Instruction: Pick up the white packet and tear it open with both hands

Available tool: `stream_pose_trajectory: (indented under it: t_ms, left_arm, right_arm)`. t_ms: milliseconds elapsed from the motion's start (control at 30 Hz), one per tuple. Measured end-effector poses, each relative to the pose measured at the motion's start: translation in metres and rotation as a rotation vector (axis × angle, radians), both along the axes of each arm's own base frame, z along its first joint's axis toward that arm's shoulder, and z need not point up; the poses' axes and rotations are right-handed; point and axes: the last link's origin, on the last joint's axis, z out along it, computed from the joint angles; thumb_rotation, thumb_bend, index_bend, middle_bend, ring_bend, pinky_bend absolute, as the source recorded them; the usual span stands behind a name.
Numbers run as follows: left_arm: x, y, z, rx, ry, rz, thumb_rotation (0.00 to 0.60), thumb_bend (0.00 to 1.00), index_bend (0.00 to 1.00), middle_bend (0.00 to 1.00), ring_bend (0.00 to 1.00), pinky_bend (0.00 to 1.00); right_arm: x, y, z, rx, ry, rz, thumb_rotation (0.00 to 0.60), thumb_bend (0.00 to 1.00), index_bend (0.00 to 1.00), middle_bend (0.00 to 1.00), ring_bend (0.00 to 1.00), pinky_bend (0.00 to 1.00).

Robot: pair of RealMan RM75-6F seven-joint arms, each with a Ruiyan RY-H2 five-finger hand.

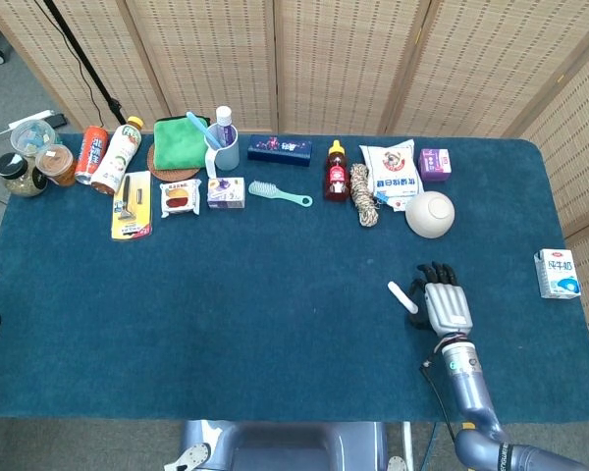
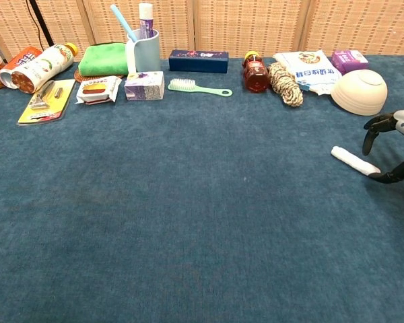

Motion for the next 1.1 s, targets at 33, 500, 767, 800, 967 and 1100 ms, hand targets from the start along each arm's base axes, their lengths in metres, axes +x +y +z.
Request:
stream_pose_trajectory:
  t_ms: [33,500,767,800,967,1100]
  left_arm:
    - [0.000,0.000,0.000,0.001,-0.001,0.001,0.600,0.35,0.25,0.11,0.12,0.10]
    - [-0.004,-0.002,0.003,0.008,-0.006,0.008,0.600,0.35,0.25,0.11,0.12,0.10]
    - [-0.005,-0.003,0.003,0.012,-0.006,0.011,0.600,0.35,0.25,0.11,0.12,0.10]
    - [-0.005,-0.003,0.003,0.011,-0.006,0.011,0.600,0.35,0.25,0.11,0.12,0.10]
    - [-0.005,-0.002,0.003,0.012,-0.005,0.009,0.600,0.35,0.25,0.10,0.12,0.10]
    - [-0.005,-0.002,0.003,0.014,-0.006,0.008,0.600,0.35,0.25,0.10,0.12,0.10]
  right_arm:
    - [0.000,0.000,-0.001,0.000,0.000,-0.002,0.600,0.28,0.45,0.16,0.00,0.00]
    - [-0.001,-0.005,-0.010,0.002,0.011,-0.023,0.600,0.28,0.49,0.19,0.00,0.00]
    - [-0.001,-0.006,-0.011,-0.006,0.016,-0.024,0.600,0.34,0.52,0.22,0.00,0.00]
    - [-0.001,-0.006,-0.011,-0.005,0.018,-0.024,0.600,0.35,0.52,0.22,0.00,0.00]
    - [-0.002,-0.005,-0.012,0.004,0.029,-0.025,0.600,0.40,0.53,0.22,0.01,0.00]
    - [-0.004,-0.006,-0.013,0.021,0.041,-0.032,0.600,0.40,0.52,0.22,0.01,0.00]
